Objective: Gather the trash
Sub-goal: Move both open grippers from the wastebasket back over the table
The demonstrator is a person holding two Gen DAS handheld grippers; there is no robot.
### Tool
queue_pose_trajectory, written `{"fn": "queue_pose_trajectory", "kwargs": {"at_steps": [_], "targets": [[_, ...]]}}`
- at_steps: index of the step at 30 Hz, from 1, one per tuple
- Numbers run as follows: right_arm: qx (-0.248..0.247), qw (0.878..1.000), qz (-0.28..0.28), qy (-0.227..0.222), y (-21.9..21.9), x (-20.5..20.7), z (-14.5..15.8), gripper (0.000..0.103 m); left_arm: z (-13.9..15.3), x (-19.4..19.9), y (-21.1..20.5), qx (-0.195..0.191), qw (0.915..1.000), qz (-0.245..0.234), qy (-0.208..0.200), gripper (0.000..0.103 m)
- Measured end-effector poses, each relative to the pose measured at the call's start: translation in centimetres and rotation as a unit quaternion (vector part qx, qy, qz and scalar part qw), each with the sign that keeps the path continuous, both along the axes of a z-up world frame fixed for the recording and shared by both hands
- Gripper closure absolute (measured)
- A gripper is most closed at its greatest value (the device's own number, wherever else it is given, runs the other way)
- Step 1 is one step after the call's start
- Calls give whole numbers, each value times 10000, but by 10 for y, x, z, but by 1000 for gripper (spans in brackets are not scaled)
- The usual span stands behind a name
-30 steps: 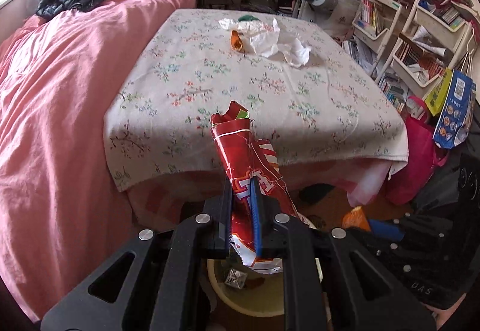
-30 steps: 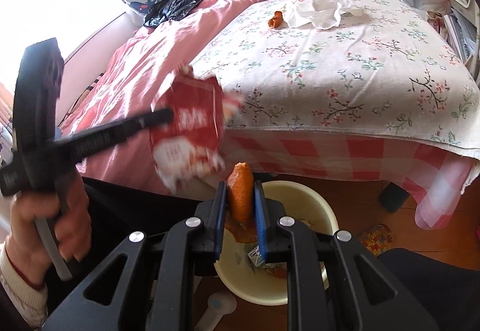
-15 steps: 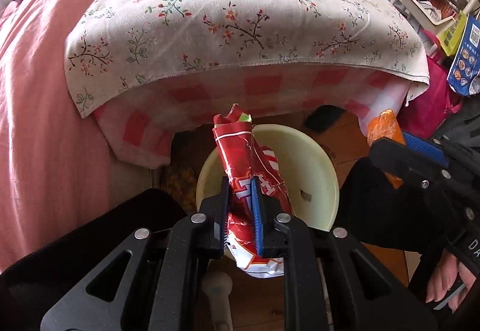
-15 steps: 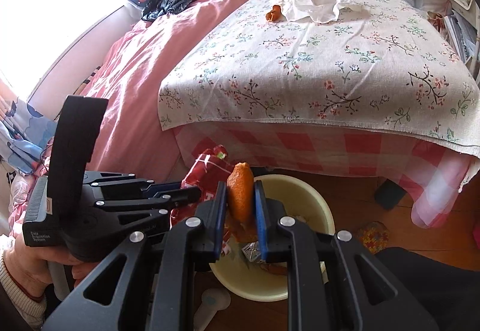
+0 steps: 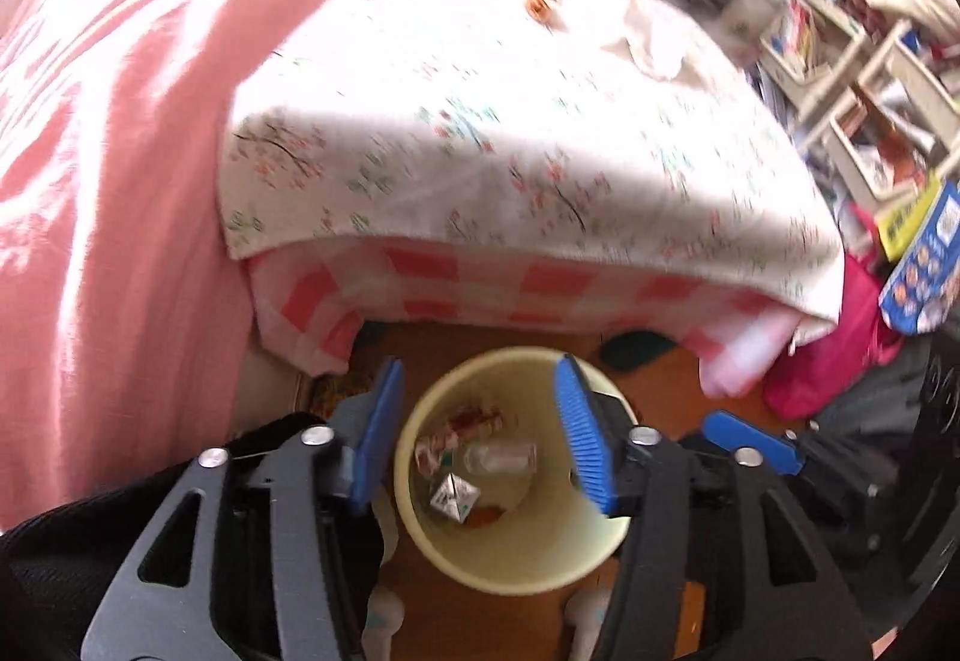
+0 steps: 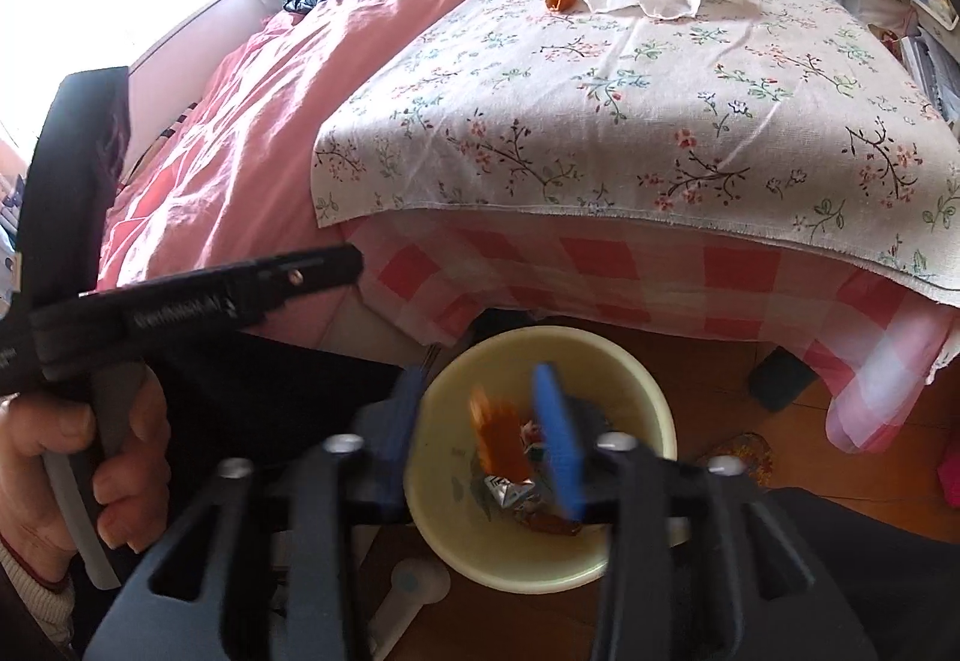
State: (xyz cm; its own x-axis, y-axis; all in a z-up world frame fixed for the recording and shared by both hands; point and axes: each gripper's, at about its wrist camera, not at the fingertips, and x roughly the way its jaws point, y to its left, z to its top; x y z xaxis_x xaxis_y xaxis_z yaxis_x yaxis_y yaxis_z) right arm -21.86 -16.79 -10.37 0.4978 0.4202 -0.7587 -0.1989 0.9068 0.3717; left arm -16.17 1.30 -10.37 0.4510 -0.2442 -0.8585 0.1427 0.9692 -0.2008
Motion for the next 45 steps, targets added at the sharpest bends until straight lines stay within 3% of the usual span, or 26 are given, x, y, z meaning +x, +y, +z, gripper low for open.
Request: {"fn": "queue_pose_trajectory", "kwargs": {"at_steps": [10, 16, 45], "targets": [[109, 9998, -146, -103, -7, -2, 4, 50, 16, 0, 7, 62, 9988, 252, -421, 35], [98, 9997, -151, -137, -7, -1, 5, 46, 15, 1, 8, 83, 9984, 297, -467, 30], [84, 9995, -195, -255, -8, -1, 9, 44, 20, 0, 10, 52, 9965, 447, -711, 24]]}}
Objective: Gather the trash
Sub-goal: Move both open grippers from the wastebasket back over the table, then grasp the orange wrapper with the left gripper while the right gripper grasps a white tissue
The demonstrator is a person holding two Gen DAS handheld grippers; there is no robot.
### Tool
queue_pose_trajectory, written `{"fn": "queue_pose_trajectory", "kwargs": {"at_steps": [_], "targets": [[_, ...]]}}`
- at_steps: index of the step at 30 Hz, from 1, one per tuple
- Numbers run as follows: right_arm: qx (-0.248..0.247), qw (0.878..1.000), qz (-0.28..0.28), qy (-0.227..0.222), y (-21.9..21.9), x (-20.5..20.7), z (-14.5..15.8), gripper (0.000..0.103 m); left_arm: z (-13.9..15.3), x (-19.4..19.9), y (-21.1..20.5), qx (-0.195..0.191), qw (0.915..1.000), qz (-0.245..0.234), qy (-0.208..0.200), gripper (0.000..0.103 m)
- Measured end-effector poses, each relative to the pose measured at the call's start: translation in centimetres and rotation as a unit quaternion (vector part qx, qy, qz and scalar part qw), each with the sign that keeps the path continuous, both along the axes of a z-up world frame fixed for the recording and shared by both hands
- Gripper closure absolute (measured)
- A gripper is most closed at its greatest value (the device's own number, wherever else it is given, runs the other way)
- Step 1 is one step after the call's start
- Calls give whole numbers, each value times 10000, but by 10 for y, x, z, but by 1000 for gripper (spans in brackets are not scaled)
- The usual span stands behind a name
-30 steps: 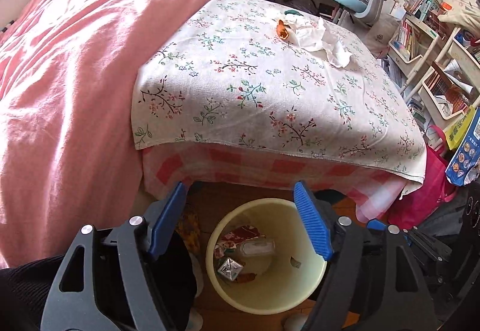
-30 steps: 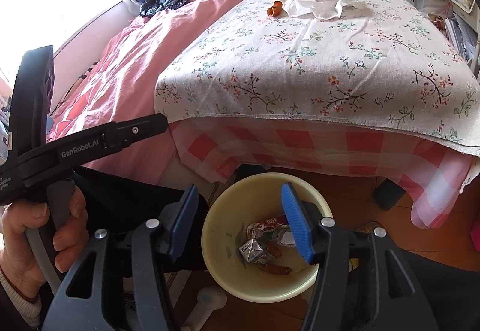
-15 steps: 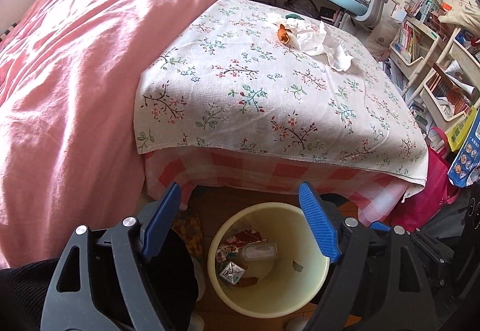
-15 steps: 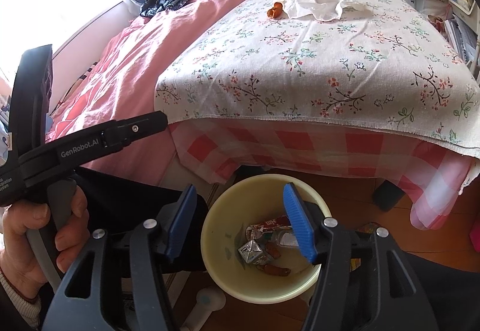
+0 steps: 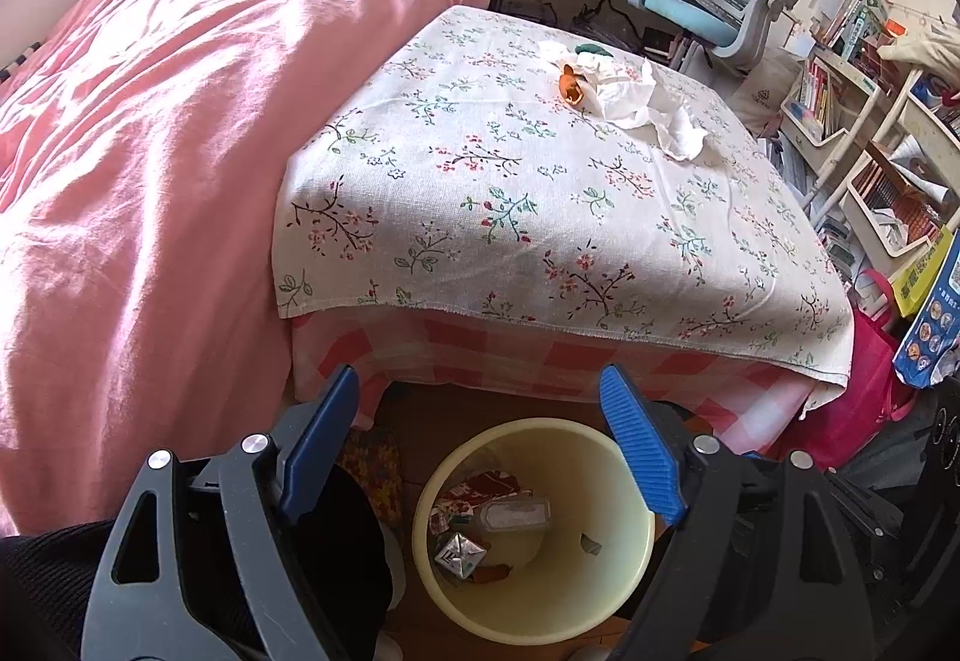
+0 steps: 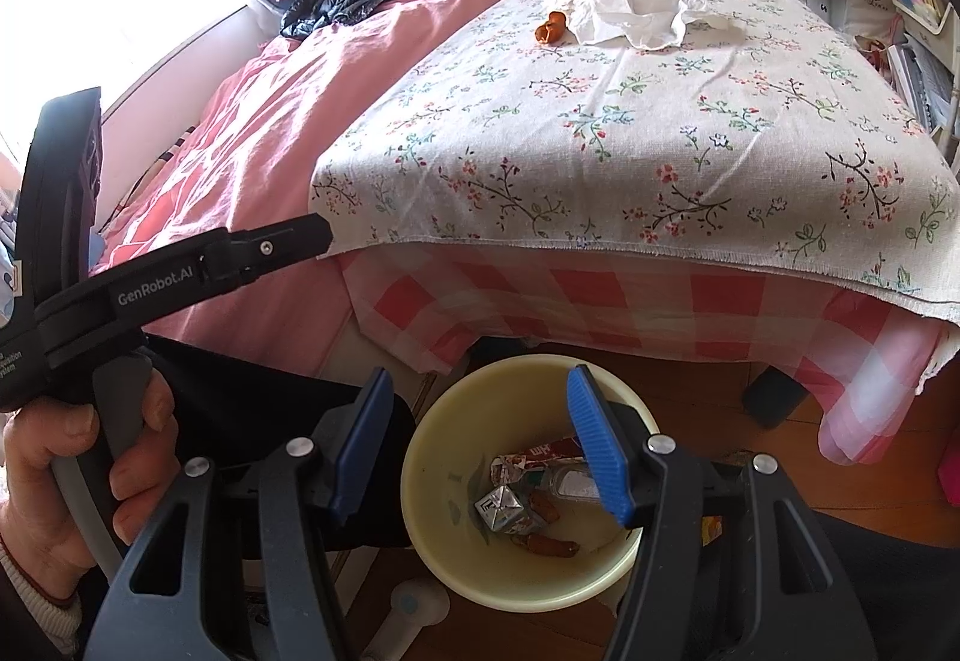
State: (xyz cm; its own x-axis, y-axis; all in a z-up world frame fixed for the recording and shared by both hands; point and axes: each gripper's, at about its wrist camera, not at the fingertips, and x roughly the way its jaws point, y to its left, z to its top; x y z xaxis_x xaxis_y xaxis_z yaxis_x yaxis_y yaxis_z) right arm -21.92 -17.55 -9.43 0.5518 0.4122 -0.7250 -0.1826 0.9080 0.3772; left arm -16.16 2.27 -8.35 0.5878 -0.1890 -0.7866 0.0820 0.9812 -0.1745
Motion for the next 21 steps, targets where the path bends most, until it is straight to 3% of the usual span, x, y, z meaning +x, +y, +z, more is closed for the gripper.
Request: {"fn": "queue_pose_trajectory", "kwargs": {"at_steps": [7, 13, 21], "targets": [[84, 9995, -131, -262, -4, -4, 11, 44, 5, -2, -3, 57, 9999, -15, -140, 24], [315, 9978, -345, -461, -19, 7, 32, 38, 25, 10, -7, 51, 9991, -119, -398, 24], [-27, 9962, -465, -731, -49, 75, 72, 29, 52, 69, -12, 221, 9979, -164, -594, 23]]}}
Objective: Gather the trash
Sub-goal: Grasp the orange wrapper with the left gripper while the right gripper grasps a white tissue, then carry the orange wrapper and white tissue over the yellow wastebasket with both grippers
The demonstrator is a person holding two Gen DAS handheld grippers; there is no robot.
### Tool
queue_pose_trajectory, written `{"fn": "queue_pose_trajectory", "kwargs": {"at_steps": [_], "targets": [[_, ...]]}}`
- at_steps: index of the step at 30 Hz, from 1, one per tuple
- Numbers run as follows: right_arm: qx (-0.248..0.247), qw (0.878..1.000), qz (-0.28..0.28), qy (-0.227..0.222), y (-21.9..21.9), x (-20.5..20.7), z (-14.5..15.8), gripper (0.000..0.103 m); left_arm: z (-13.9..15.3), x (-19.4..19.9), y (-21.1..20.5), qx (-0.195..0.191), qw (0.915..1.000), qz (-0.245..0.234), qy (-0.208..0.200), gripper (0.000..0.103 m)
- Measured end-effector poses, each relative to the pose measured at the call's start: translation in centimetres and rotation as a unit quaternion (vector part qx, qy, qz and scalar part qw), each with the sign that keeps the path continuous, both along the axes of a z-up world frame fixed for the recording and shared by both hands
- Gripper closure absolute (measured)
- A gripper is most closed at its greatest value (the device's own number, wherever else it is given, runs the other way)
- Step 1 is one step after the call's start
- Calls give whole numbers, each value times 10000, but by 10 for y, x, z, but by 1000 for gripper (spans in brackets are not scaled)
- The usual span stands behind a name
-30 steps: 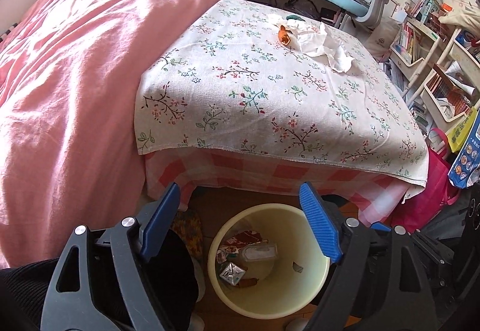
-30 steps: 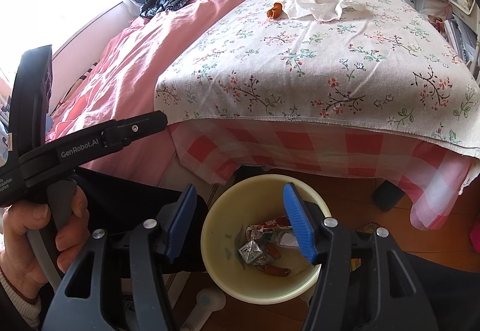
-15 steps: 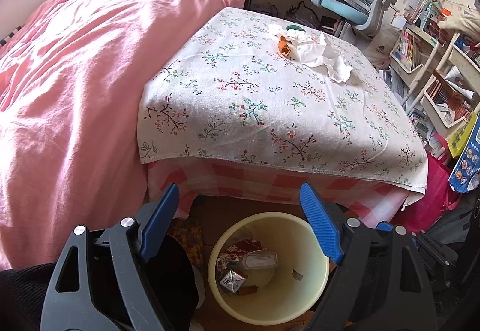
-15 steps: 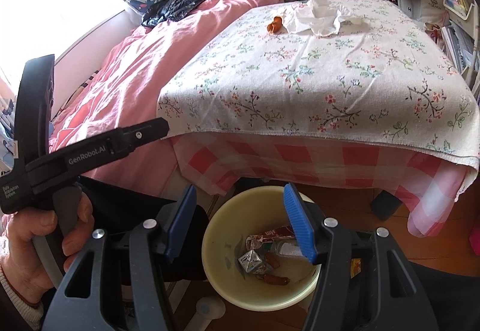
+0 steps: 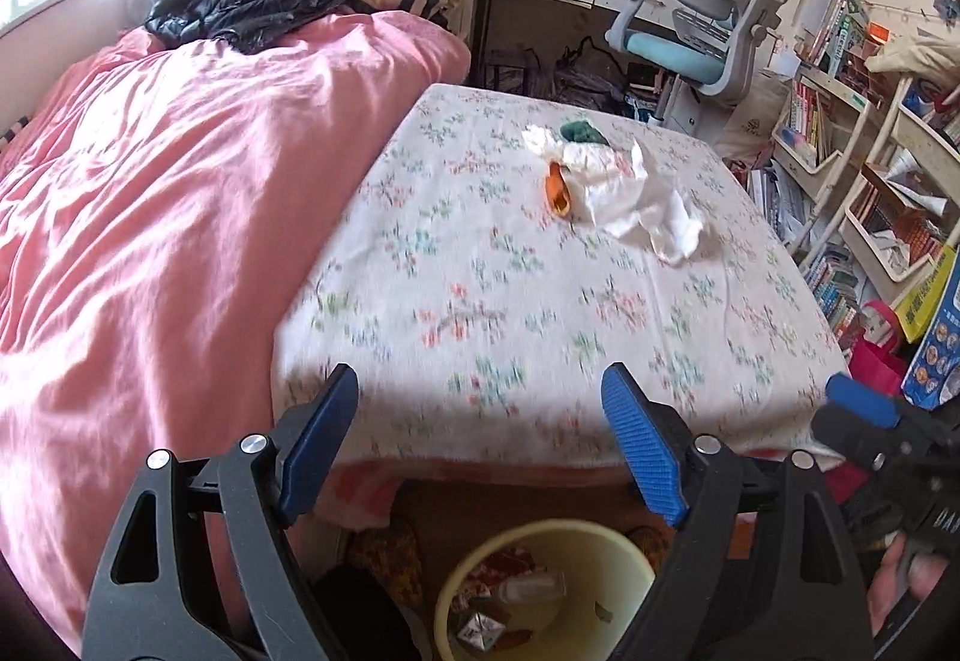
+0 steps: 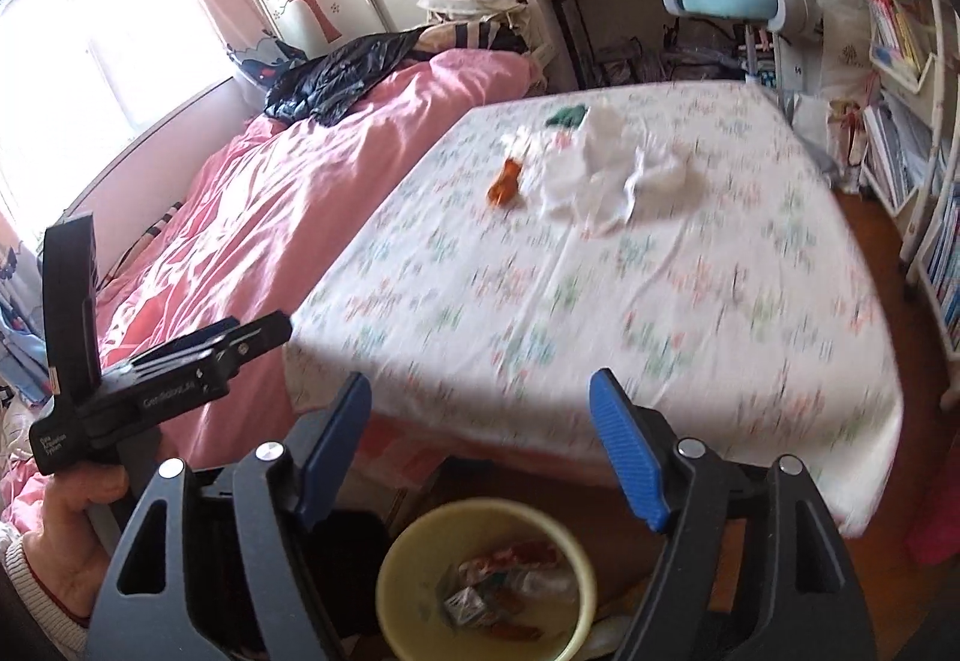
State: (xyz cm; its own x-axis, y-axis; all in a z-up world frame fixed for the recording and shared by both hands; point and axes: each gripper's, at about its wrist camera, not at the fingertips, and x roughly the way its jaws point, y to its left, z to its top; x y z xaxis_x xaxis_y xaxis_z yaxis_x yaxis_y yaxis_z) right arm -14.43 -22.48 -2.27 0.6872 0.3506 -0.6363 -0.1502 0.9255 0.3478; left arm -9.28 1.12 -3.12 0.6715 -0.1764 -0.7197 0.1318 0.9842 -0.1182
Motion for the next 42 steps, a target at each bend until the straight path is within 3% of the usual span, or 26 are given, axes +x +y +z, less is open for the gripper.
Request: {"fn": "queue_pose_trajectory", "kwargs": {"at_steps": [5, 13, 20, 27, 29, 31, 32, 34, 35, 37, 42], "targets": [[-117, 9997, -195, -87, -17, 61, 7, 23, -1, 53, -10, -72, 9998, -30, 189, 23], [-461, 9974, -544, 117, -37, 152, -15, 23, -17, 140, -37, -1, 9992, -130, 366, 23], [-766, 9945, -685, 204, -51, 198, -34, 23, -42, 205, -63, -29, 9980, -171, 600, 23], [-1035, 9931, -215, 517, -35, 215, -58, 24, -55, 241, -90, -49, 9975, -251, 653, 23], [-1026, 9928, -89, 616, -34, 217, -61, 46, -58, 247, -96, 50, 9974, -287, 659, 23], [-1050, 9923, -27, 660, -35, 218, -62, 58, -61, 250, -100, 71, 9969, -340, 708, 26], [-1033, 9925, 17, 660, -36, 218, -62, 77, -64, 252, -102, 73, 9965, -380, 740, 30], [-1031, 9922, 44, 696, -41, 218, -61, 92, -69, 254, -105, 80, 9951, -505, 848, 51], [-934, 9930, 42, 717, -46, 218, -60, 96, -69, 254, -106, 115, 9952, -547, 805, 55], [-811, 9946, -53, 650, -57, 214, -53, 97, -69, 255, -106, 52, 9938, -666, 889, 81], [-564, 9971, -362, 369, -79, 206, -33, 97, -68, 252, -92, -16, 9943, -632, 864, 84]]}}
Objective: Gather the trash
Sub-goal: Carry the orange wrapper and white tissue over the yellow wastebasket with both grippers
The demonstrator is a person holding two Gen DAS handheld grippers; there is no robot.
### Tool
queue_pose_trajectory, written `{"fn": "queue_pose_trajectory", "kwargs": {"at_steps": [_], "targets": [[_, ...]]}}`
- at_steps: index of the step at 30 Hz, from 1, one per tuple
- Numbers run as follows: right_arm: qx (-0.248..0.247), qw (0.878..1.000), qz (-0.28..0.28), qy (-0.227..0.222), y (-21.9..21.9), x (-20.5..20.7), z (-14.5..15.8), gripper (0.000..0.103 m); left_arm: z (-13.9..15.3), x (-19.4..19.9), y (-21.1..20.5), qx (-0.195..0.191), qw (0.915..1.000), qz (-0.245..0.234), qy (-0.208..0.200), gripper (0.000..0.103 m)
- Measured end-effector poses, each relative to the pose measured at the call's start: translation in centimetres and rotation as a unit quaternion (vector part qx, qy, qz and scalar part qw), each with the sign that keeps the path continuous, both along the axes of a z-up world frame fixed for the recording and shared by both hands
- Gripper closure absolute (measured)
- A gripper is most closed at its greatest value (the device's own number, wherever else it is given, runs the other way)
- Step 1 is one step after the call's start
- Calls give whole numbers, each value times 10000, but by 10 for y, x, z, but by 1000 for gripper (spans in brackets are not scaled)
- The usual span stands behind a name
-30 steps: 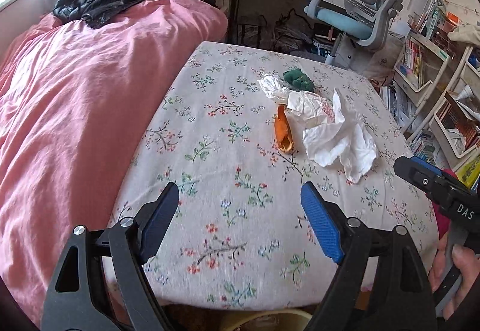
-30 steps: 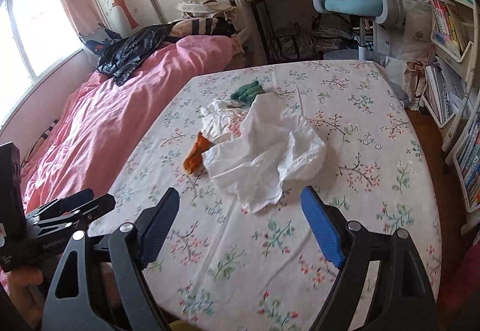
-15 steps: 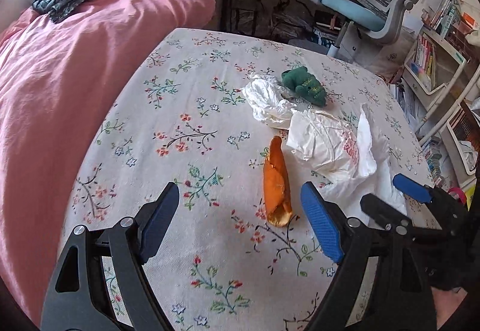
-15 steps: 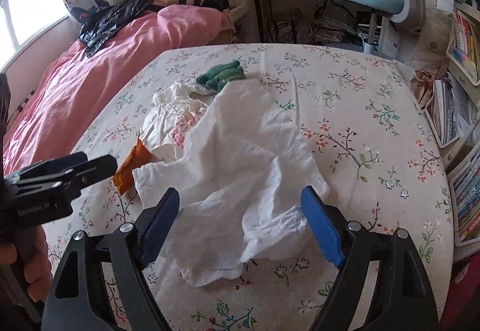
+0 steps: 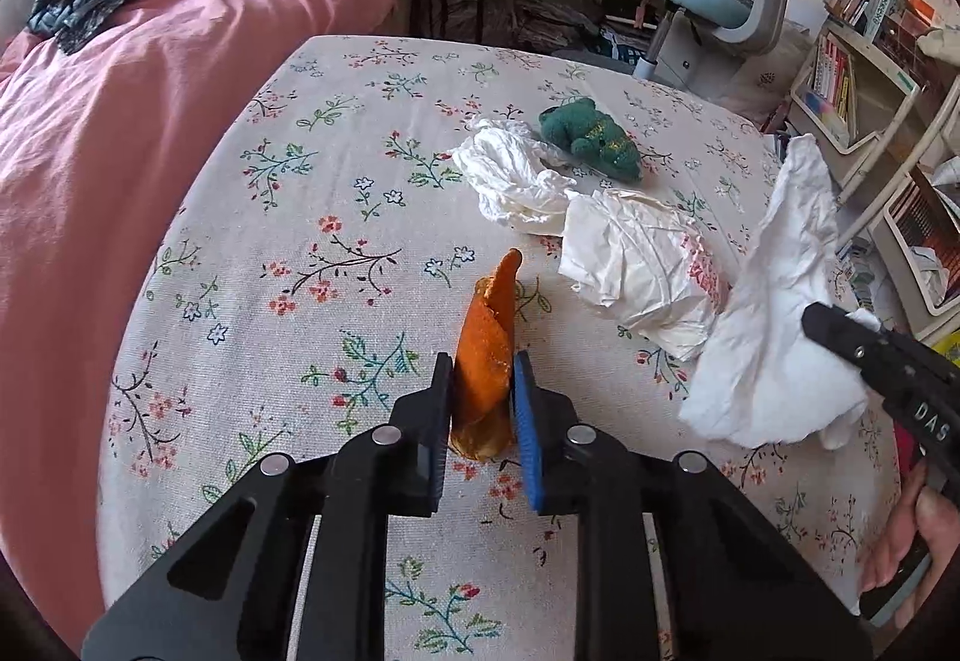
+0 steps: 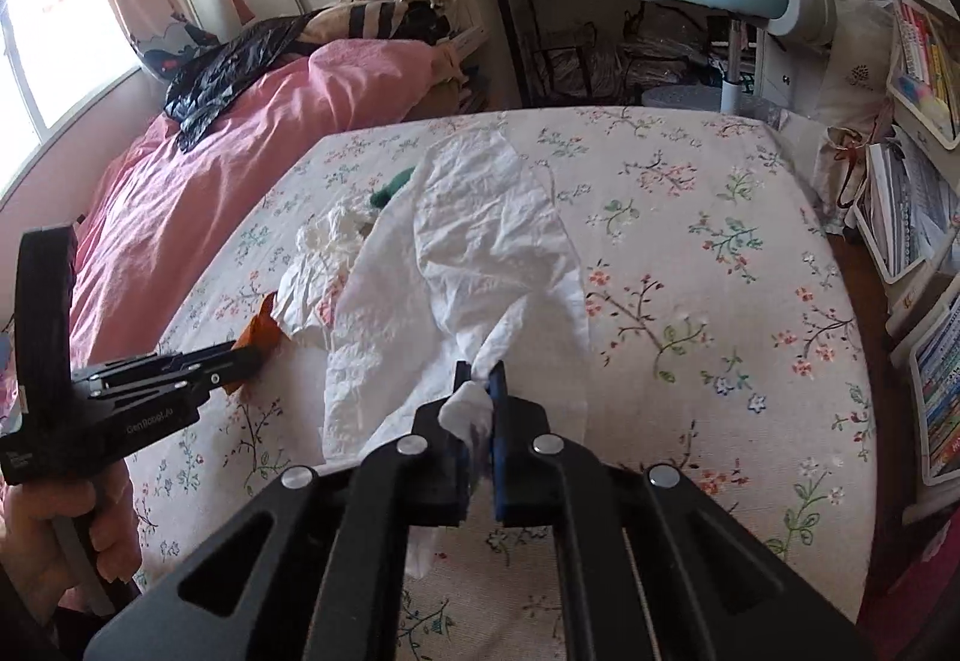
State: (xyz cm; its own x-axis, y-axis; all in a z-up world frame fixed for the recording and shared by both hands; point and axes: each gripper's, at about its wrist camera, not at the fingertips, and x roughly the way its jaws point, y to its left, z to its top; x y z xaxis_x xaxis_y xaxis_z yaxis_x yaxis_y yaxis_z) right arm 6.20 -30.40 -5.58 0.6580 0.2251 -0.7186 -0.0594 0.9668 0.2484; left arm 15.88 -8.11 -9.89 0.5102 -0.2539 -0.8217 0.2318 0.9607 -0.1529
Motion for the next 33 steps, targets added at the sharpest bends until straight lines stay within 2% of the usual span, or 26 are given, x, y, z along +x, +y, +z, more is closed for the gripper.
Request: {"fn": "queue_pose_trajectory", "kwargs": {"at_steps": [9, 15, 23, 33], "targets": [[197, 9993, -296, -144, -22, -15, 6, 97, 14, -5, 33, -288, 9989, 362, -74, 85], [345, 9985, -375, -219, -26, -25, 10, 97, 23, -17, 47, -319, 9985, 405, -163, 85], [574, 9974, -244, -371, -11, -33, 23, 97, 37, -39, 62, -504, 9975, 430, -252, 85], [623, 9960, 98, -631, 20, -68, 46, 97, 53, -87, 74, -628, 9968, 351, -345, 85]]}}
